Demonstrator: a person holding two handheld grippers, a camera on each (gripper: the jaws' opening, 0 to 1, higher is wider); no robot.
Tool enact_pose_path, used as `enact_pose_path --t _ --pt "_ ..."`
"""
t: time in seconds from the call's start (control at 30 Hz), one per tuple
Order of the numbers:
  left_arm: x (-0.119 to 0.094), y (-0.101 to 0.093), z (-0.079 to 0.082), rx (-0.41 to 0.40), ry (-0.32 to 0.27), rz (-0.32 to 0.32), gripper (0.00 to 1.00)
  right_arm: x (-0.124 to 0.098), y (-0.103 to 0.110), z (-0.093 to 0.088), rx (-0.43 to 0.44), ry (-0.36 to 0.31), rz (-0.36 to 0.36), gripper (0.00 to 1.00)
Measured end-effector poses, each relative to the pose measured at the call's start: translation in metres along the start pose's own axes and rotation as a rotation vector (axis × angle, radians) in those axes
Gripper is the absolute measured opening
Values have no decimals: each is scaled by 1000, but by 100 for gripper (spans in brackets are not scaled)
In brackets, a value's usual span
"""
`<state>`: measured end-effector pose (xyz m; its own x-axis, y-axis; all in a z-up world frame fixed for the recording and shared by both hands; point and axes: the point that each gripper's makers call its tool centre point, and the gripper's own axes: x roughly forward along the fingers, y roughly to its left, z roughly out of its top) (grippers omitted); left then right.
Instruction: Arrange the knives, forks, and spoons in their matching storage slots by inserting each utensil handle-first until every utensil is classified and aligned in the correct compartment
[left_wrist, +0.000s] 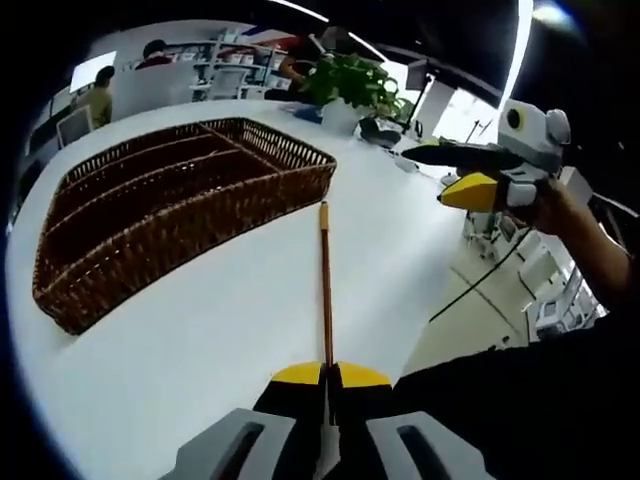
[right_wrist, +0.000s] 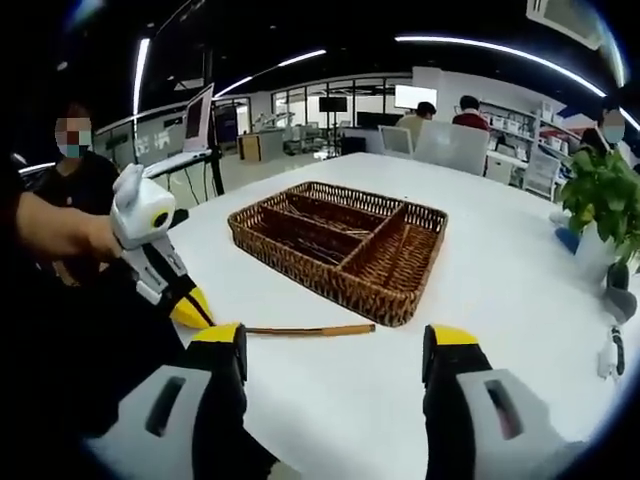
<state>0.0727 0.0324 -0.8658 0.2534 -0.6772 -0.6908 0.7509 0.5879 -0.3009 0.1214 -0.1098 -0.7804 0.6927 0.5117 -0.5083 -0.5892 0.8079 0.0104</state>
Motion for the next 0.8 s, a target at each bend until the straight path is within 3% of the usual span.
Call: enact_pose_path --t 0.13,0.2,0.27,0.4,0.53,0.67,0.8 --pt "0 0 3 13 -12 -1 3 2 1 -4 4 12 -5 72" --pt "-2 0 4 50 -22 -2 6 2 0 -4 6 6 -14 74" --pt "-4 -6 5 130 -34 -43 10 2 0 -1 18 -1 -12 75" --pt "-17 -2 20 210 -127 -22 36 2 0 3 15 -8 -12 76" --pt "-35 13 30 214 -177 27 57 4 0 5 15 -10 -11 77" --pt "-61 42 38 180 -231 116 75 6 2 6 8 -9 -6 79" --pt "-87 52 41 219 -267 120 95 7 4 7 8 -10 0 81"
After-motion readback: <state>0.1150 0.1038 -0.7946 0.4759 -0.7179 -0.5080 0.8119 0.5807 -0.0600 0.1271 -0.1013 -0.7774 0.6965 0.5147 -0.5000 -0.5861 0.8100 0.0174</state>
